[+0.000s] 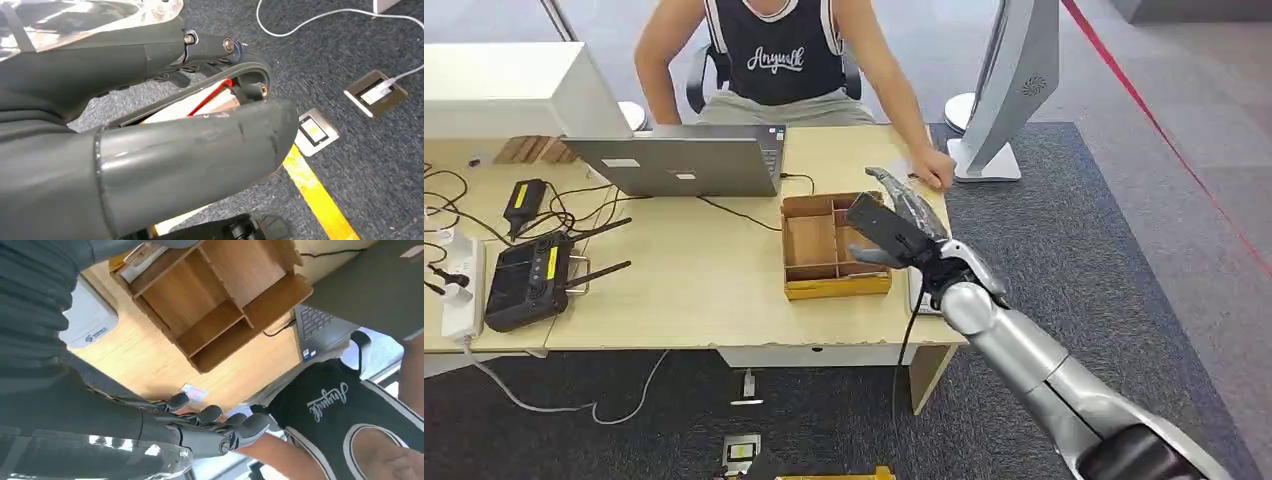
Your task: Pass the card to the sensor for recognition and then transmit it.
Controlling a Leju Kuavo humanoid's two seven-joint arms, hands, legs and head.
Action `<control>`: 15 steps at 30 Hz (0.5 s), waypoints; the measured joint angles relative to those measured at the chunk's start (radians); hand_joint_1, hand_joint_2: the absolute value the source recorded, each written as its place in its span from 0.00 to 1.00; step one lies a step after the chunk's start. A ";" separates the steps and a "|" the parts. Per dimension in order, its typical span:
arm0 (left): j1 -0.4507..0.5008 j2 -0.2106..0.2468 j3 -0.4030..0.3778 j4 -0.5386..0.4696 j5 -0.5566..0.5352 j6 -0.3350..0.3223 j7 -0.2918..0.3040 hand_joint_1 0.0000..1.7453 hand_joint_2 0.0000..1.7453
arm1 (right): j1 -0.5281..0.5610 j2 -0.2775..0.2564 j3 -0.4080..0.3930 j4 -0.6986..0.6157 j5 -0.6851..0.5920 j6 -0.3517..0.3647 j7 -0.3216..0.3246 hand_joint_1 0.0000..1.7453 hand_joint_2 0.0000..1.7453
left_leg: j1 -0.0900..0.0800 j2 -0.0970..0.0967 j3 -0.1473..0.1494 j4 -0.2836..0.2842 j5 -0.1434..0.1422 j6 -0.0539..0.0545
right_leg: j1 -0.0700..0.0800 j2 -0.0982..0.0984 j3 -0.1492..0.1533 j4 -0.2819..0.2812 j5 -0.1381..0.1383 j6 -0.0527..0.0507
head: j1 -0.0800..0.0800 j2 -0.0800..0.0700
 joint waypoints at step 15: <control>0.008 0.018 0.010 -0.002 0.089 0.010 -0.030 0.00 0.00 | 0.091 -0.018 0.068 -0.108 0.348 -0.004 0.079 0.00 1.00 | 0.000 0.000 0.000 0.000 0.000 0.000 | 0.000 0.000 0.000 0.000 0.000 0.000 | 0.000 0.000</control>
